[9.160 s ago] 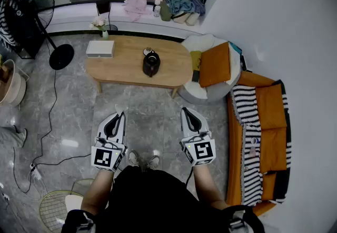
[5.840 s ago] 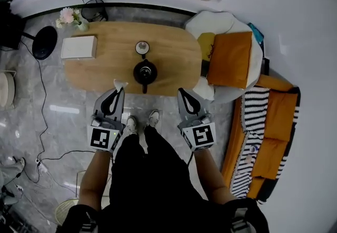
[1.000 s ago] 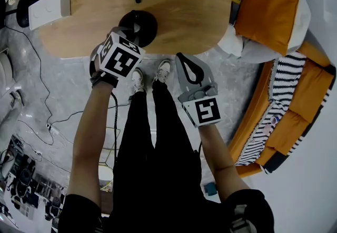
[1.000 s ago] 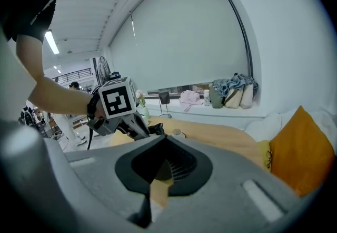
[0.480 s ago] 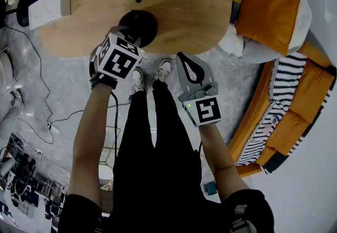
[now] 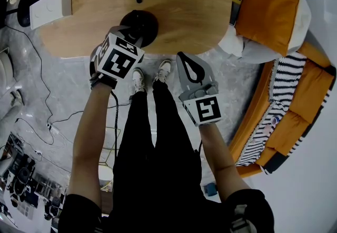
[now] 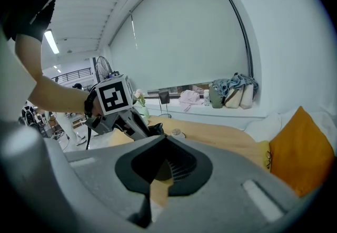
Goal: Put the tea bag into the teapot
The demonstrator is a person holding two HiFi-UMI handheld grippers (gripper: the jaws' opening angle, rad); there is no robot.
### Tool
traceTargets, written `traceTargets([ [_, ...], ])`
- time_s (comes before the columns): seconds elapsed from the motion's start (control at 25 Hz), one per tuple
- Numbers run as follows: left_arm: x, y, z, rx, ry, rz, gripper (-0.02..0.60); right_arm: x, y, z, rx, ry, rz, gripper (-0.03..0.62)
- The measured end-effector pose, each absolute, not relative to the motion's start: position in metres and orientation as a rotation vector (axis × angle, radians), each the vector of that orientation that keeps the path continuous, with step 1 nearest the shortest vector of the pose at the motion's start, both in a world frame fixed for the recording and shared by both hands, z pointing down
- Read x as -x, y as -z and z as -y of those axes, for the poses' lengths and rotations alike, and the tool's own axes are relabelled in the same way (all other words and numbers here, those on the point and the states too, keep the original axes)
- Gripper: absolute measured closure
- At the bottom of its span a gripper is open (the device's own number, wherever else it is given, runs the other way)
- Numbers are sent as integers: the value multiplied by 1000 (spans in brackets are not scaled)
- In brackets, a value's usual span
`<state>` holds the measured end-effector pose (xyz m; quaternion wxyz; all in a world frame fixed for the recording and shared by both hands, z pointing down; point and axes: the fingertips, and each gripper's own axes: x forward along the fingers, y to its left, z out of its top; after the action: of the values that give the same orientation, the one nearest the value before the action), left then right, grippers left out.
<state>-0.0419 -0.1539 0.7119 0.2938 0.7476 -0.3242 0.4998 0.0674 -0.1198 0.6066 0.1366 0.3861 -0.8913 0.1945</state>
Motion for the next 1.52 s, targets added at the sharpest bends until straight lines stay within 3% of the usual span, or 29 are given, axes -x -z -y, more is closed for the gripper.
traceTargets([
  [0.48, 48, -688, 147, -2045, -1275, 882, 447, -62, -584, 108, -1099, -480, 2543, 589],
  [0.6, 59, -681, 145, -2057, -1252, 927, 528, -58, -569, 103, -1099, -448, 2544, 589],
  [0.76, 68, -666, 140, -2078, -1176, 995, 558, -59, -562, 84, -1043, -442, 2451, 589],
  [1.52, 121, -468, 109, -2281, -772, 1335, 574, -17, -406, 30, -1157, -311, 2608, 589],
])
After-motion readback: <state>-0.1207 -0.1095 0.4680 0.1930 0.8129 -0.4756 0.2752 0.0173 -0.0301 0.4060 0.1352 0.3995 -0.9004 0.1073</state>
